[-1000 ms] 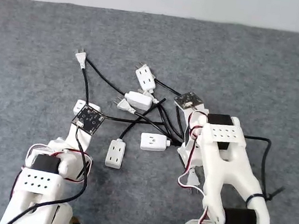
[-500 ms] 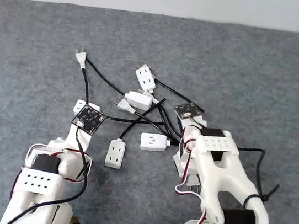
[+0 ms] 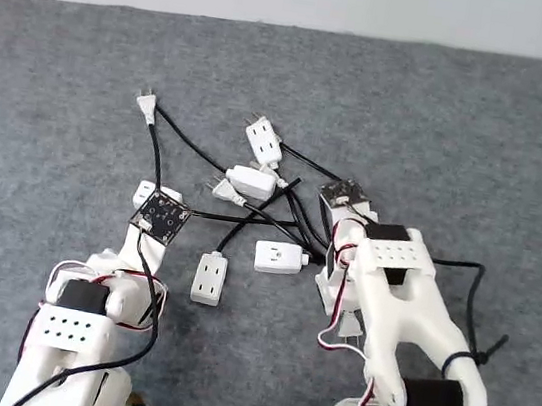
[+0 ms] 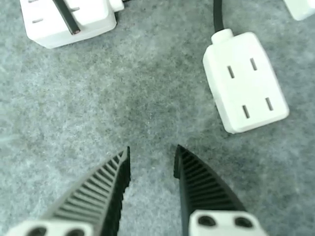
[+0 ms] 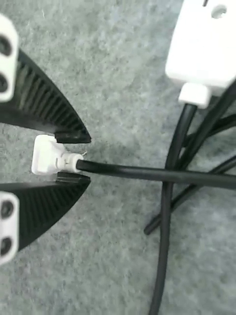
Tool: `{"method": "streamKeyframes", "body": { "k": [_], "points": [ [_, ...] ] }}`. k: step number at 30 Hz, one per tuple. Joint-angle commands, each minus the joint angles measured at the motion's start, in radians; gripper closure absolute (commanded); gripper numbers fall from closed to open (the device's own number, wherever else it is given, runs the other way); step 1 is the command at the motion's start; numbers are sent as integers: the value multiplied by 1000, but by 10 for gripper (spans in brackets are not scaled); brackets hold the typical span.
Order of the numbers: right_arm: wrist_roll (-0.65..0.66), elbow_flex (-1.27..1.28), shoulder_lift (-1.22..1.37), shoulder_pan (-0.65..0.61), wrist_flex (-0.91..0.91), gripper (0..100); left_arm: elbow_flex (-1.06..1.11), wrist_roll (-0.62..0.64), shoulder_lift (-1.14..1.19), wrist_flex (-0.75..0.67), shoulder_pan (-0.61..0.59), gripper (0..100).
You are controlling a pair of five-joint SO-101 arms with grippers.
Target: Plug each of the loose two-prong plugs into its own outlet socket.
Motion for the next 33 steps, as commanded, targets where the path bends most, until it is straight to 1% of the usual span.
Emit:
{"method": "streamKeyframes", "body": {
  "k": [1, 7, 14, 19, 27, 33],
  "points": [
    [-38, -28, -114, -7, 21, 897, 2, -9, -15, -17, -2, 865],
    [-51, 57, -211, -4, -8, 897, 2, -9, -15, -17, -5, 865],
    [-55, 63, -162, 8, -16, 902, 2, -9, -15, -17, -6, 865],
    [-57, 81, -130, 13, -67, 902, 2, -9, -15, -17, -6, 865],
    [-57, 95, -127, 15, -82, 903, 1, -9, -15, -17, -6, 865],
    [-55, 95, -119, 64, -85, 972, 1, -9, -15, -17, -6, 865]
  ]
}}
